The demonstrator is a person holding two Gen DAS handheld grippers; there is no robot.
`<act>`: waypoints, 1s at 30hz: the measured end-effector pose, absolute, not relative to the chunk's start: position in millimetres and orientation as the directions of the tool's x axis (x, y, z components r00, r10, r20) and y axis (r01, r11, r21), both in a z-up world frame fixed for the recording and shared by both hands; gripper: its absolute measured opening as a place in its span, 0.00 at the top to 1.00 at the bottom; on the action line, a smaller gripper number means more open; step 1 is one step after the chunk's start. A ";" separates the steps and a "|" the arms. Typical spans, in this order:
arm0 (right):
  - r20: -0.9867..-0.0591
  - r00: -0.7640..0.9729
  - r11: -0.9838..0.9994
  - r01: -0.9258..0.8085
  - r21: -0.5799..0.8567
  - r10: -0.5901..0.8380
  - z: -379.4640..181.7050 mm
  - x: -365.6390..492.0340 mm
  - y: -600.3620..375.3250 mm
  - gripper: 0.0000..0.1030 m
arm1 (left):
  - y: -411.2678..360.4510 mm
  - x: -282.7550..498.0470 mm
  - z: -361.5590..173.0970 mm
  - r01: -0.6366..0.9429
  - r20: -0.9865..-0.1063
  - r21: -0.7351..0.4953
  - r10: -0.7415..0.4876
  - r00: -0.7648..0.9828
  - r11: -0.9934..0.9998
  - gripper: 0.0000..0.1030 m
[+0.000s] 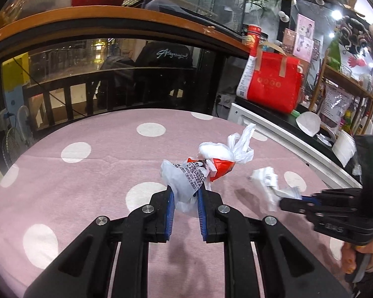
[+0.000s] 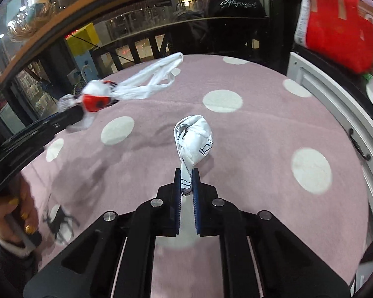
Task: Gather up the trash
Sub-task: 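Carry the white tissue over the bin with the right tool and release it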
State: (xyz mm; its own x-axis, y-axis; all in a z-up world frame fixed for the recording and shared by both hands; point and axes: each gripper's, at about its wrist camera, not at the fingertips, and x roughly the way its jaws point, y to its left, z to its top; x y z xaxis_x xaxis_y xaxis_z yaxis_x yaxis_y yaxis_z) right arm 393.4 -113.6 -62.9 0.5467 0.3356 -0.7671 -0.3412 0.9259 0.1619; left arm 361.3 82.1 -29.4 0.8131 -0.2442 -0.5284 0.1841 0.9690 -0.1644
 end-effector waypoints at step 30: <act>-0.720 0.693 0.987 0.091 0.132 0.033 -64.8 154.0 -335.4 0.91 | -79.9 220.4 -18.0 0.530 -0.511 -0.147 -0.523 0.682 0.835 0.84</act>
